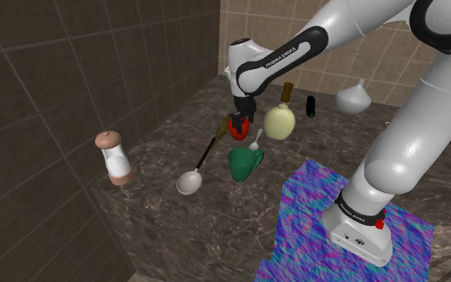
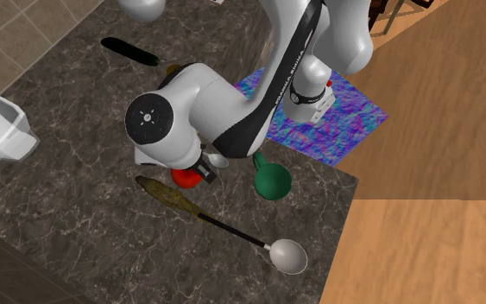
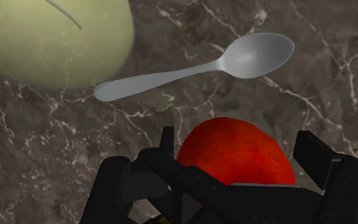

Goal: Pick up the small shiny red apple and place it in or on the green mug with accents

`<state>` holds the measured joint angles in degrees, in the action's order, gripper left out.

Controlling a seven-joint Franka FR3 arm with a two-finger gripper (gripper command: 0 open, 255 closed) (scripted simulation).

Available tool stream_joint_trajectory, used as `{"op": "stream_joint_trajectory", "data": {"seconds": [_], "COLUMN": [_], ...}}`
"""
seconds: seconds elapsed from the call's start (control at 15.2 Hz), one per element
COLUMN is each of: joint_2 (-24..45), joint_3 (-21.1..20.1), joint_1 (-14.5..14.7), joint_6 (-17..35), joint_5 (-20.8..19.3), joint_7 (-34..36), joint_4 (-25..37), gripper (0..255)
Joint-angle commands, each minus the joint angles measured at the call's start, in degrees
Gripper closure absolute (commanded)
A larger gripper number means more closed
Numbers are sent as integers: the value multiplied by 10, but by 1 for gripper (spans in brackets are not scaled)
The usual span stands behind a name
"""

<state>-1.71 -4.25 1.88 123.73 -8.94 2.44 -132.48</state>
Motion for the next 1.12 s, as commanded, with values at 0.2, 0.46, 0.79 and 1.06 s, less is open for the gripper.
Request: {"op": "stream_joint_trajectory", "data": {"seconds": [0.2, 0.46, 0.79, 1.06], "joint_2": [7, 7, 7, 7], "joint_3": [1, 1, 1, 1], "joint_1": [-1, -1, -1, -1], "joint_6": [13, 13, 13, 13], "joint_5": [-2, -2, -2, -2], "joint_7": [1, 1, 1, 1], "joint_4": [-6, -6, -6, -6], "gripper": [0, 0, 255, 255]}}
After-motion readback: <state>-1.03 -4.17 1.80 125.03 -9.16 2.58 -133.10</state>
